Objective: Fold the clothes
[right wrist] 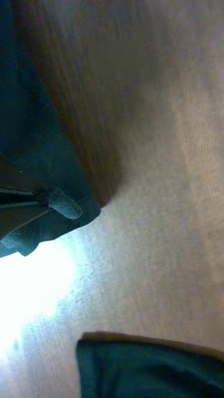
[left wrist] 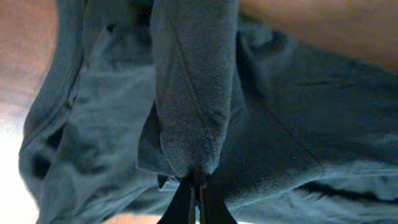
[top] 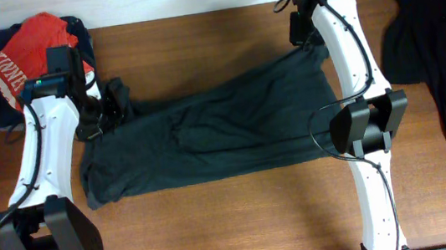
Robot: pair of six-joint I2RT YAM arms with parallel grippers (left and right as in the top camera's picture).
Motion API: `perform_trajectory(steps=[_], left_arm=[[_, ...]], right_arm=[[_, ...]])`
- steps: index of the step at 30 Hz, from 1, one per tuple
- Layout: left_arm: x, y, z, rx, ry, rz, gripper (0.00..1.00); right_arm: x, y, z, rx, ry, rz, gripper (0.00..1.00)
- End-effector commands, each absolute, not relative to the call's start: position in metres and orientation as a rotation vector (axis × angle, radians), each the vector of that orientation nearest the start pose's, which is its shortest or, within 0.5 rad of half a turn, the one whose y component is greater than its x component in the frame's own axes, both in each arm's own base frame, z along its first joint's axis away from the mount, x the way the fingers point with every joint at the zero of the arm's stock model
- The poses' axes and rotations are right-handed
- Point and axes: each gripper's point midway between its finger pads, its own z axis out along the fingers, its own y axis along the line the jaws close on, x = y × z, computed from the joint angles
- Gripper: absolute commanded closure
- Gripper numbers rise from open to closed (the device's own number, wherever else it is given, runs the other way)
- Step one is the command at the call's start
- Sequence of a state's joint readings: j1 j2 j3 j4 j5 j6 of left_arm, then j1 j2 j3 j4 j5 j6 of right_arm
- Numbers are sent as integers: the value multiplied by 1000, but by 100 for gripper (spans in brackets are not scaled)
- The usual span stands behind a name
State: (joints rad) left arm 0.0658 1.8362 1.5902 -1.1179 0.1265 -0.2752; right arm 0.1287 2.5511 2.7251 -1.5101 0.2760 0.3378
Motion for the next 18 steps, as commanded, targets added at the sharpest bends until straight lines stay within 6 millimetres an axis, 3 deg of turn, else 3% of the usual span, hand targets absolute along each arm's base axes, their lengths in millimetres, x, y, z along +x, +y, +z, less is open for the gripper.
perform_trajectory(steps=[1, 11, 18], left_arm=[[383, 16, 138, -458, 2910, -103, 99], [354, 38, 135, -487, 3005, 122, 99], [343, 40, 134, -492, 3051, 152, 99]], right_arm=[[522, 15, 155, 387, 2774, -311, 96], [495, 14, 157, 407, 2862, -324, 96], [484, 13, 155, 399, 2907, -346, 96]])
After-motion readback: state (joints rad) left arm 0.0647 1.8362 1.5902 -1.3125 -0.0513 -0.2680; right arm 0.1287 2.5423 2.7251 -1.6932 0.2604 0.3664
